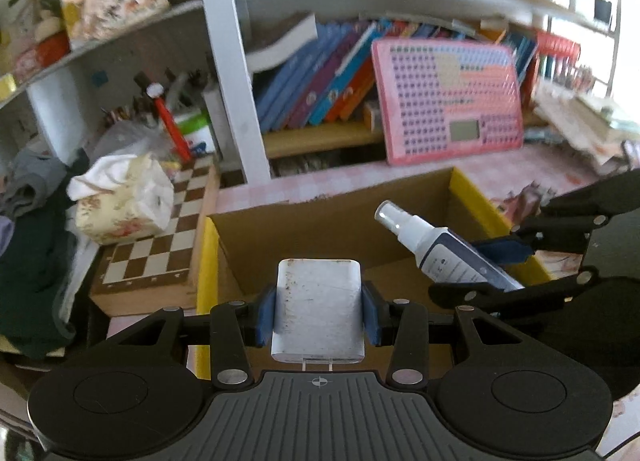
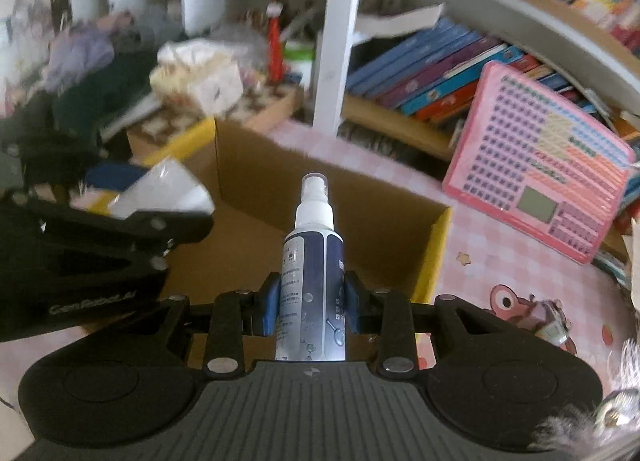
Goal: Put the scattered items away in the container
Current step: 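Carry both items over the yellow box and open the left tool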
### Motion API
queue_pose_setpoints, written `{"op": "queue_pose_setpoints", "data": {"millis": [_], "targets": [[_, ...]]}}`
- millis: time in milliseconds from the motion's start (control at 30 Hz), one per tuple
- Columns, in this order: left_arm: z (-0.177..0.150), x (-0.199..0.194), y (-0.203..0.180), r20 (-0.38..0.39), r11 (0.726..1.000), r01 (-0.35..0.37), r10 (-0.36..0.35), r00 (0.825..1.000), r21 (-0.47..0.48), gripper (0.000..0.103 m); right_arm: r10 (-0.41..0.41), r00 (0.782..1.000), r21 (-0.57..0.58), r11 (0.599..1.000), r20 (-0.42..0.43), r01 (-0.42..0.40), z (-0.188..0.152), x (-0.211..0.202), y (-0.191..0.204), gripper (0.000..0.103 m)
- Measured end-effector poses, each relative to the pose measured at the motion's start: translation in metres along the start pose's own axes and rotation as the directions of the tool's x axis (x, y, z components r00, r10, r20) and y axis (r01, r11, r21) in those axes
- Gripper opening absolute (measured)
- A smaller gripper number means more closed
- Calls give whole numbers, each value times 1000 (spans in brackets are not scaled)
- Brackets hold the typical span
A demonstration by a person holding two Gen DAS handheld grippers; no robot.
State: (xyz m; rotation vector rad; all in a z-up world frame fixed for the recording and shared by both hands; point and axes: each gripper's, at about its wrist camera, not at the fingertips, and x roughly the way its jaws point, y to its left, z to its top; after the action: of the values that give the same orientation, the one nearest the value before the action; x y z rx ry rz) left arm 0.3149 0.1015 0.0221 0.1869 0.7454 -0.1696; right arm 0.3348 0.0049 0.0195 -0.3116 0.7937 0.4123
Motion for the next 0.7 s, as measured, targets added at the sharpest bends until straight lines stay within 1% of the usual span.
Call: {"op": "queue_pose_setpoints", "data": {"millis": [167,233,300,367,400,467,533,633,700], "targets": [[4,36,-4,-74,999,-7,10,997,44,42,-10,996,-108,994,-86,1,7,41,6,31],[3,45,-3,-103,998,-6,12,995,61,42,-18,993,-159,987,-117,-1,6,52,11,31],[1,54,-3,-136,997,-6,16,991,75,42,-13,988,-179,984,-155,-15,5,60,14,31],[1,59,-2,-172,997,11,3,985,81,42,-5,983,-178,984,-181,-27,5,64,14,31],[1,60,-2,-176,996,16,0,984,89,42,-4,983,-178,984,-185,-29,5,65,14,31],[0,62,-4,-193,993,5,17,981,115,42,-8,980,-176,984,-199,-28,4,67,15,31],[0,65,-2,-219,995,9,14,976,104,42,1,975,-173,984,-223,-40,3,70,15,31],[-1,66,-2,-232,994,15,10,973,106,42,4,974,-173,984,-227,-44,2,70,17,31],[-1,66,0,-236,995,31,-8,972,91,42,33,971,-138,988,-235,-67,2,69,16,31]]}}
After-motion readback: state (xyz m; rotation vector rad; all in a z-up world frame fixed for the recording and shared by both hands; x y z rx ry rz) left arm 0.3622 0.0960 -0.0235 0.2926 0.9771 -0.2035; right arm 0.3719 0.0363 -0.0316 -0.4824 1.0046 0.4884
